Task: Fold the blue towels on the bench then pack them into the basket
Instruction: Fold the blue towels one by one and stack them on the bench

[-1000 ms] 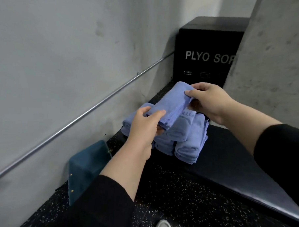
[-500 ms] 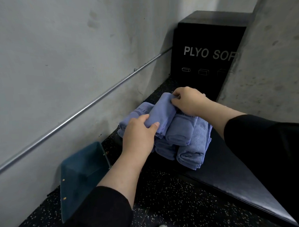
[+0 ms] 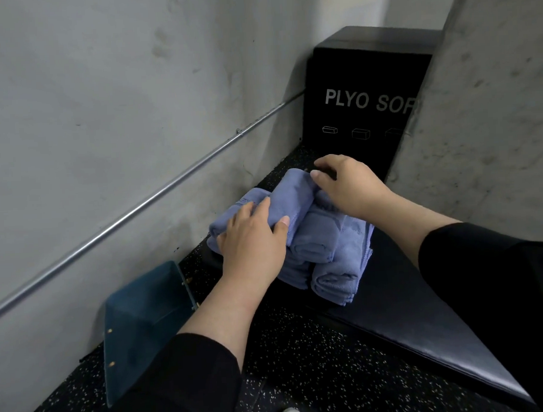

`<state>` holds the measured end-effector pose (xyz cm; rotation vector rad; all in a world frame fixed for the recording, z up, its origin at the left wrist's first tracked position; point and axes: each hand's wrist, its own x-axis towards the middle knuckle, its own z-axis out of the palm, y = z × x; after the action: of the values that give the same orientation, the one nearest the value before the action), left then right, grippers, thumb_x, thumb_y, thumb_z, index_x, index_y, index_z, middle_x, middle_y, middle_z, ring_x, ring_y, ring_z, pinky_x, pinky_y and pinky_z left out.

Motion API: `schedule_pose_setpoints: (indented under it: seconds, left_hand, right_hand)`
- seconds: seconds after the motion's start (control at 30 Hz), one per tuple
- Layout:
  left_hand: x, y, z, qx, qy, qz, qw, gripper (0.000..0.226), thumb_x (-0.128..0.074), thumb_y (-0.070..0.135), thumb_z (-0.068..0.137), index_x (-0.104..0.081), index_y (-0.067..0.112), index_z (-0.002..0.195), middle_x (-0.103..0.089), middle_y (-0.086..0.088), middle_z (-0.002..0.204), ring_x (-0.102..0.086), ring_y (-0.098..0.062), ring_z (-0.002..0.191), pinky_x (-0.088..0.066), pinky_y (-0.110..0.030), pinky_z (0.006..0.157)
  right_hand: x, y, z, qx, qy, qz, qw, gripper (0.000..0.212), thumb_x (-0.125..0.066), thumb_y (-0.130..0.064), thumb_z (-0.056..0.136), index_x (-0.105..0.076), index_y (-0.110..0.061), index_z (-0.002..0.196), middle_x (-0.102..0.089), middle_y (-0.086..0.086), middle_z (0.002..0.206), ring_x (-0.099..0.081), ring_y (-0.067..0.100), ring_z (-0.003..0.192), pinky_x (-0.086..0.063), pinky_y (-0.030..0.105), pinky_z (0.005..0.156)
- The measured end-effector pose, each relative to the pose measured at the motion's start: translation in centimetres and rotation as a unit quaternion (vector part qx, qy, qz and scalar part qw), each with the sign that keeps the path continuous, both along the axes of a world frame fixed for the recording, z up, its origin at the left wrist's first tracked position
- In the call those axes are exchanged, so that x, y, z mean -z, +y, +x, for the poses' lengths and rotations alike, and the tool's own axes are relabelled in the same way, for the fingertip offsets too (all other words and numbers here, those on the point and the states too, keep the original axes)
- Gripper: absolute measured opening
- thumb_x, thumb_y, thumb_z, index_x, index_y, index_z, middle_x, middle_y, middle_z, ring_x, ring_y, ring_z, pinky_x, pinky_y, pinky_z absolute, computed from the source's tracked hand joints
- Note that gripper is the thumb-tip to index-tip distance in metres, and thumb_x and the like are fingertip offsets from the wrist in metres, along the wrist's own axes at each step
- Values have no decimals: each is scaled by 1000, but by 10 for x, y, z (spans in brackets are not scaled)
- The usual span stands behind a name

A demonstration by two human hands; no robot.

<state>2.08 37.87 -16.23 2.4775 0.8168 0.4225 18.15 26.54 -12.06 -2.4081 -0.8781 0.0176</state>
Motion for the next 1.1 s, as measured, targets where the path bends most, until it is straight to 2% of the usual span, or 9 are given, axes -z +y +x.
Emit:
schedule_pose_setpoints:
  seconds: [0.13,0.23,0.3,0.37,0.57,0.77,0.87,1.0,1.1]
  left_hand:
    - [-11,-14,5,10,-112,18,993,48,-53,38,101,-52,19,146,-49,-4,149,-45,-26,137,-33,-43,111]
    - [-19,-38,12,56,-206,1,977,39,-53,32,100,-63,10,130,-61,-8,133,-55,-28,124,-43,-46,106]
    - [-24,-60,20,87,-218,-17,972,35,-54,30,102,-64,12,130,-63,-5,130,-56,-23,122,-43,-37,106]
    - [-29,-86,28,115,-218,-35,969,33,-55,28,102,-64,15,131,-63,-1,130,-56,-18,123,-40,-28,105]
    - [-35,-182,52,211,-183,-62,958,32,-56,31,101,-64,20,129,-65,3,118,-59,-15,107,-47,-32,91]
    - [-20,-283,67,337,-79,-50,937,34,-52,39,102,-62,25,131,-63,7,118,-60,-15,106,-50,-35,91]
    - [-8,-323,72,375,-19,-43,926,36,-51,44,101,-60,28,133,-61,10,119,-58,-12,108,-49,-33,92]
    - [8,-365,81,404,36,-24,914,38,-51,45,102,-60,28,133,-61,9,119,-58,-13,109,-48,-31,89]
    - [16,-392,86,418,55,-22,907,38,-50,46,102,-60,27,134,-61,7,120,-58,-15,110,-48,-32,90]
  right_hand:
    - [-8,-33,-11,9,-8,51,999,41,-52,-39,103,-57,-19,138,-56,2,137,-54,19,123,-40,25,99]
    - [-8,-72,-21,26,-9,72,997,39,-52,-38,103,-57,-19,137,-57,0,136,-55,14,116,-37,20,93]
    - [-4,-104,-30,40,-10,73,997,38,-52,-38,102,-59,-21,135,-58,-1,134,-56,12,112,-37,20,91]
    - [2,-143,-38,58,-14,71,996,37,-53,-39,102,-60,-21,134,-59,-3,135,-55,13,121,-36,20,94]
    - [27,-282,-63,133,-19,17,991,35,-56,-39,100,-62,-22,130,-60,-8,132,-53,10,125,-35,17,100]
    - [64,-422,-84,223,-8,-91,970,42,-59,-40,98,-59,-22,135,-55,-4,142,-53,18,131,-43,36,107]
    - [76,-471,-89,250,12,-134,959,45,-60,-42,97,-58,-22,137,-53,-2,145,-51,21,133,-46,44,105]
    - [87,-530,-91,304,5,-162,939,43,-64,-39,95,-60,-22,135,-56,-2,141,-55,24,127,-49,47,97]
    - [89,-570,-88,395,-16,-168,903,42,-63,-38,95,-60,-23,134,-56,-2,138,-52,27,126,-45,45,96]
